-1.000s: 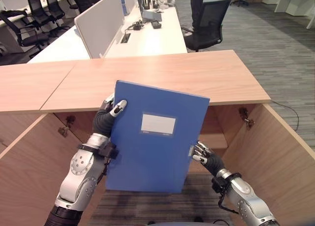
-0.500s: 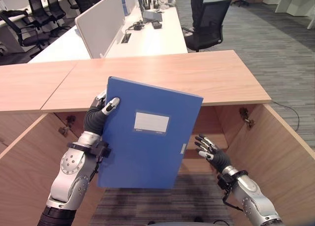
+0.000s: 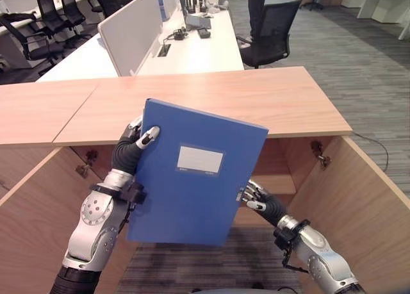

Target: Put the empty folder in the office cabinet

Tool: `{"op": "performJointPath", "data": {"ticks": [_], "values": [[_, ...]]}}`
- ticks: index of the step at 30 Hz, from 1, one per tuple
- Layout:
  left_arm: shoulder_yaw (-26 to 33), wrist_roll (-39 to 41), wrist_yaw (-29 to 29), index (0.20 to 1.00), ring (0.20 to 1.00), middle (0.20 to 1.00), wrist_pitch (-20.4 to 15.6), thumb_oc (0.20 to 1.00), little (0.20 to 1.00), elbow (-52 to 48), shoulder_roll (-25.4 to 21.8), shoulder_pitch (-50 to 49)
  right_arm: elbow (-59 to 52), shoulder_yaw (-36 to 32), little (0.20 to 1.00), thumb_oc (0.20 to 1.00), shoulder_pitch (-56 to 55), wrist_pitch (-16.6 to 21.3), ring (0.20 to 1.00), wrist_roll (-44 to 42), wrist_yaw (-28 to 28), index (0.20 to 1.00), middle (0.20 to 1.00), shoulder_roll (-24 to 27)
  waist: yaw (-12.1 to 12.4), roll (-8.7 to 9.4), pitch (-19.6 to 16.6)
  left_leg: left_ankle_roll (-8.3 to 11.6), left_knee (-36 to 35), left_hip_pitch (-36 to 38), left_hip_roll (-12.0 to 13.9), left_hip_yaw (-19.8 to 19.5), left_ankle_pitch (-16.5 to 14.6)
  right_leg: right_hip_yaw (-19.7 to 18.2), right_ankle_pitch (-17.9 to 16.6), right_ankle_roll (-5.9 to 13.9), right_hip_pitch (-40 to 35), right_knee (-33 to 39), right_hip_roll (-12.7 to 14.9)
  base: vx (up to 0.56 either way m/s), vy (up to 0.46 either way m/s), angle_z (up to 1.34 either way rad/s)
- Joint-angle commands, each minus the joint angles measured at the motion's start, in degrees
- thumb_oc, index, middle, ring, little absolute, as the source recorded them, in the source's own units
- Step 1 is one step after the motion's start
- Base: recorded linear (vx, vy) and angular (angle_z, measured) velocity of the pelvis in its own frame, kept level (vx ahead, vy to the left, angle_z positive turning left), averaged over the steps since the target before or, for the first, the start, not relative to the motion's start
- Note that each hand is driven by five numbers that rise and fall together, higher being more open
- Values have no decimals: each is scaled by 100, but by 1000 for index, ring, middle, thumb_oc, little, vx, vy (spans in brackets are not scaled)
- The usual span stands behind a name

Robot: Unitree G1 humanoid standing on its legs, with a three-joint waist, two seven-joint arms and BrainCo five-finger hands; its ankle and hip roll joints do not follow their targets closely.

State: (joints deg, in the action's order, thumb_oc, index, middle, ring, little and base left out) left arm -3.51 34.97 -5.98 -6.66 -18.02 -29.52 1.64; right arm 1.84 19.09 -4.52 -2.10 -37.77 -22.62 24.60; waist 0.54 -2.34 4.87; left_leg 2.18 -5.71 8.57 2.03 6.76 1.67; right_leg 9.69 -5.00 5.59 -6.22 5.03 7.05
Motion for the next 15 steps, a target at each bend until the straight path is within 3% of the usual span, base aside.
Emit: {"op": "performJointPath", "data": {"ticks": [1,15], "values": [[-176,-15,-100,200,200,200,-473,200,200,41,-2,765,-458,241,1000,1000,501,68,1000,-702,-267,1000,1000,-101,40,238,-98,369,71,-22,299,30,-176,-164,525,379,-306,-158,221,0,0,0],[-416,-140,-258,200,200,200,-501,200,200,69,213,781,-624,479,1000,1000,723,16,1000,-680,-415,1000,1000,-93,39,273,-120,366,71,-27,309,61,-175,-178,513,382,-280,-162,222,-2,0,-1]]}}
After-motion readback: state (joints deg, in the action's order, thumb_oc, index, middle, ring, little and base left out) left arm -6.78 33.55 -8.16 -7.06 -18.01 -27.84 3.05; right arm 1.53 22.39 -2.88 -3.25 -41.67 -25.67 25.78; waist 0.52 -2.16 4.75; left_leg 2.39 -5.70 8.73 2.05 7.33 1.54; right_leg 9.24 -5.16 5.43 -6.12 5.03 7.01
